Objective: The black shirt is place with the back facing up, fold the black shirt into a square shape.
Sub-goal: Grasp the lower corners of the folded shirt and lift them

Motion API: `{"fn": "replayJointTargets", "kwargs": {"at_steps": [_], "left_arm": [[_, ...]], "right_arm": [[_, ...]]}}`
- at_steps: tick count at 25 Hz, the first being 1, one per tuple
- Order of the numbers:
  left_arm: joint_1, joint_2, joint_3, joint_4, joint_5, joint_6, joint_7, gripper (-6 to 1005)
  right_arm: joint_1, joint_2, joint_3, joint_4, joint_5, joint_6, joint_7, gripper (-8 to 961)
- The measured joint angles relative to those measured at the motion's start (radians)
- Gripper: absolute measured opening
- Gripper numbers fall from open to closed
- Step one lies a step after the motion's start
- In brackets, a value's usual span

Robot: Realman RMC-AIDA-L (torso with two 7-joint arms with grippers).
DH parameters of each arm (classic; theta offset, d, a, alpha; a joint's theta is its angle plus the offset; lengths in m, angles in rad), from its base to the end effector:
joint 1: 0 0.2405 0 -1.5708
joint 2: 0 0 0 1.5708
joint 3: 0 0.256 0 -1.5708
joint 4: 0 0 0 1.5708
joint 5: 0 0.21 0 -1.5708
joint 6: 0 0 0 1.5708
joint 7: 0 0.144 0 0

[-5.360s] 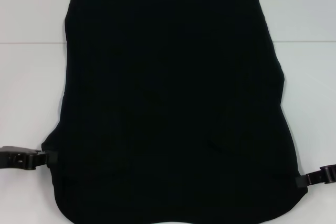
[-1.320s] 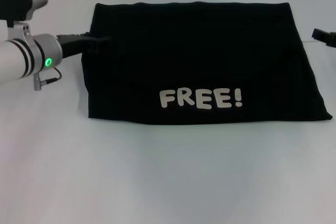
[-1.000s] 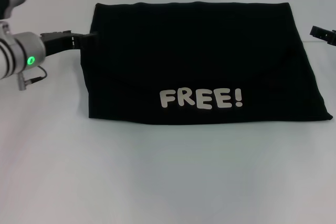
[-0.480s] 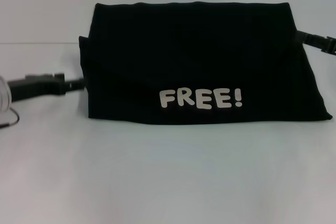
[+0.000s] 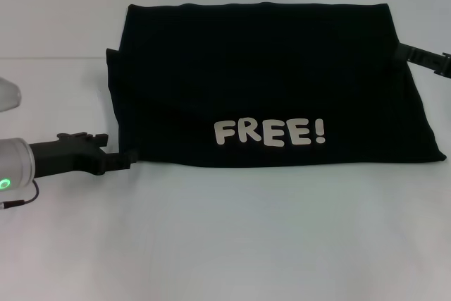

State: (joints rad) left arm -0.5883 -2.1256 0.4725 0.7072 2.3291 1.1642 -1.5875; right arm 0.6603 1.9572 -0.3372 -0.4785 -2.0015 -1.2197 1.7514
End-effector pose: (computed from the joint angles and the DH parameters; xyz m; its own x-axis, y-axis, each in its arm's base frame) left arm -0.3141 0.3693 0.0094 0.7231 0.5577 0.4075 0.6907 -0.5756 -0.4377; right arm 0.2970 0.4065 0.0704 0.3707 -0.5103 -0.7760 -0.8979 -0.4104 -0.1591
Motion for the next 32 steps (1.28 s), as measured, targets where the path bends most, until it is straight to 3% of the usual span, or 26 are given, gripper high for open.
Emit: {"fn": "replayJointTargets", "kwargs": {"at_steps": [29, 32], "left_arm": [[-0.036, -0.010, 0.065, -0.049, 0.003, -0.070, 0.011, 803], [-0.033, -0.010, 0.062, -0.046, 0.004, -0.096, -0.002, 697]], "right_arm": [[-0.022, -0.001, 0.000, 0.002, 0.010, 0.007, 0.003, 744], [-0.024, -0.002, 0.000, 0.001, 0.010, 0.008, 0.003, 744]]}}
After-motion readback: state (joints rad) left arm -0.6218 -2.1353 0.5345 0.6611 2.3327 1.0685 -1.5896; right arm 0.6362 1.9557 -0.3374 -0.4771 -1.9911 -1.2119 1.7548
